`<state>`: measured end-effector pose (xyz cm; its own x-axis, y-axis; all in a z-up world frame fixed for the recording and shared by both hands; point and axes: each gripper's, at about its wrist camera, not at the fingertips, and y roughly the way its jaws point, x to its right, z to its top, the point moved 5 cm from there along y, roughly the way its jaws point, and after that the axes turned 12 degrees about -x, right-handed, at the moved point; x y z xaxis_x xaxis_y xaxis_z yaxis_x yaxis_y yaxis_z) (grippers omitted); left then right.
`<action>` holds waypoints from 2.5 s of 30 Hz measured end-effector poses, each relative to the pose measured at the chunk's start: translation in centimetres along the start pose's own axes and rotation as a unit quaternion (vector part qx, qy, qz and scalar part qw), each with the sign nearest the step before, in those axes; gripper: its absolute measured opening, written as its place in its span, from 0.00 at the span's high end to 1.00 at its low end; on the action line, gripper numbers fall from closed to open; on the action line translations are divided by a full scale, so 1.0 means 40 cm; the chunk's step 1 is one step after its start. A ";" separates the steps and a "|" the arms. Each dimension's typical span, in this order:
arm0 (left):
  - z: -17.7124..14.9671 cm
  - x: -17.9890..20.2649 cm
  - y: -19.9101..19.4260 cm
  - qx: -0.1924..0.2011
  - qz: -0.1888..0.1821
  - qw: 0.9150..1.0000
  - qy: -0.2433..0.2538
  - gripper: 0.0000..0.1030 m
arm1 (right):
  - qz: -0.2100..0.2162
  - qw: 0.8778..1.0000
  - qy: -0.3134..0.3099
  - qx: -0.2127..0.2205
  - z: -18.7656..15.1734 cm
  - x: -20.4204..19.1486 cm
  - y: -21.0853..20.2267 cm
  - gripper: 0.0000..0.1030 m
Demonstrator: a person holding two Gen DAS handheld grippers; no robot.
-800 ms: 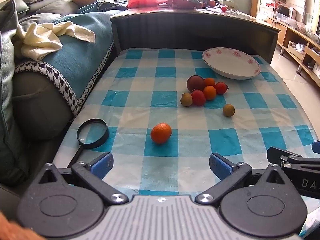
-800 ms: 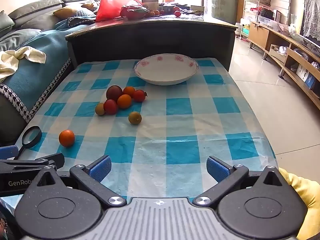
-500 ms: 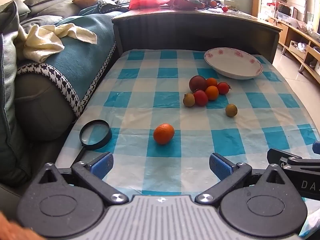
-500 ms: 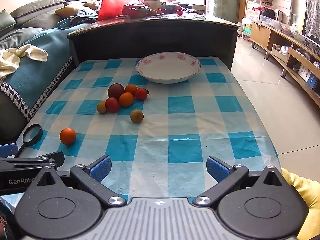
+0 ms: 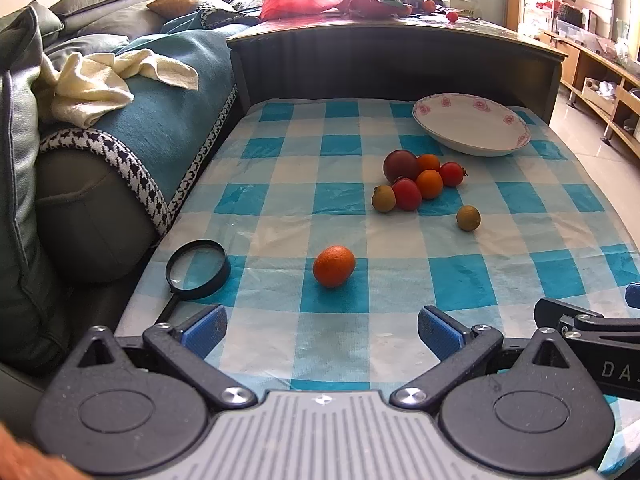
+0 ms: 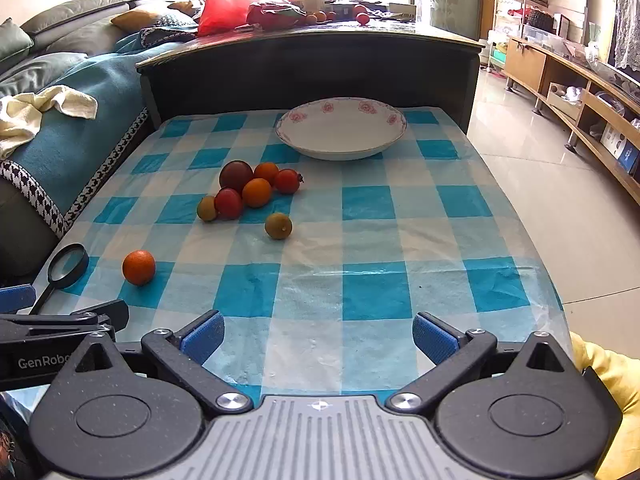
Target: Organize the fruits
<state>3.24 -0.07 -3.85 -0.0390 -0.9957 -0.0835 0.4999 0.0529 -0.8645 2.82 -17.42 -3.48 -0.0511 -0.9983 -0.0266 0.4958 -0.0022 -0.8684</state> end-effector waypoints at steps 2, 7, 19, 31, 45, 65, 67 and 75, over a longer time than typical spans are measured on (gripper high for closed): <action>0.001 0.000 -0.001 0.001 0.003 1.000 0.001 0.00 | 0.001 1.000 -0.001 0.000 -0.002 -0.001 0.002 0.08; 0.001 0.000 -0.001 0.002 0.003 1.000 0.002 0.00 | 0.002 1.000 -0.001 -0.001 -0.002 -0.002 0.004 0.08; -0.003 -0.002 -0.002 0.004 0.006 1.000 0.004 0.00 | 0.004 1.000 -0.001 -0.003 -0.003 -0.007 0.005 0.08; -0.003 -0.005 0.002 0.001 0.005 1.000 0.003 0.00 | 0.009 1.000 -0.002 -0.007 -0.005 -0.011 0.009 0.08; 0.001 -0.005 0.002 0.001 0.008 1.000 0.008 0.00 | 0.015 1.000 -0.003 -0.010 -0.004 -0.016 0.010 0.11; 0.075 -0.020 0.101 -0.006 -0.067 0.997 0.045 0.18 | 0.037 0.997 -0.061 -0.007 0.104 -0.035 0.047 0.15; 0.081 -0.019 0.125 -0.013 -0.068 0.997 0.045 0.25 | 0.039 0.996 -0.077 -0.006 0.120 -0.033 0.066 0.15; 0.112 -0.018 0.182 -0.015 -0.063 0.997 0.053 0.41 | 0.063 0.991 -0.116 -0.003 0.177 -0.038 0.130 0.21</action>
<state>10.79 0.68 -7.87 -0.1912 -0.9813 -0.0241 0.4592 -0.0677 -0.8858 11.61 -16.33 -4.44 0.2119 -0.9771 -0.0204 0.4807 0.1224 -0.8683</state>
